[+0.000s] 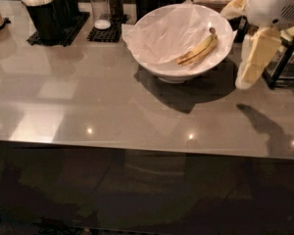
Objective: Pick banana from white bowl
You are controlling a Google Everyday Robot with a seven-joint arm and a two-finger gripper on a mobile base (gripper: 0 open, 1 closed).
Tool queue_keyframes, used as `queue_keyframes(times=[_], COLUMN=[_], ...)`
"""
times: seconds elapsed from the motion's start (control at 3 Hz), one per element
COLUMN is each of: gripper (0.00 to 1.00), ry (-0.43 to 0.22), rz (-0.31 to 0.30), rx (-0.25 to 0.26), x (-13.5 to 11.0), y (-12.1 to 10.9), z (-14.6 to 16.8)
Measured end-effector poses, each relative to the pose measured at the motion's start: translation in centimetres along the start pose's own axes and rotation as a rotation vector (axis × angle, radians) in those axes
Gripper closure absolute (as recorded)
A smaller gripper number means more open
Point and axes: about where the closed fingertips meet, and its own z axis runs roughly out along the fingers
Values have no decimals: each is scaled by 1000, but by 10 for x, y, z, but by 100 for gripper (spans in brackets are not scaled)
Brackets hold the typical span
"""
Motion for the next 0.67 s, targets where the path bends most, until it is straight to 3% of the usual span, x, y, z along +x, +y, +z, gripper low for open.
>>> queue_keyframes(times=[0.33,0.67], gripper=[0,0], ry=[-70,-81], rz=[-118,-125], rx=[21,47], x=[-38,-43], y=[-38,-45], z=[5,0])
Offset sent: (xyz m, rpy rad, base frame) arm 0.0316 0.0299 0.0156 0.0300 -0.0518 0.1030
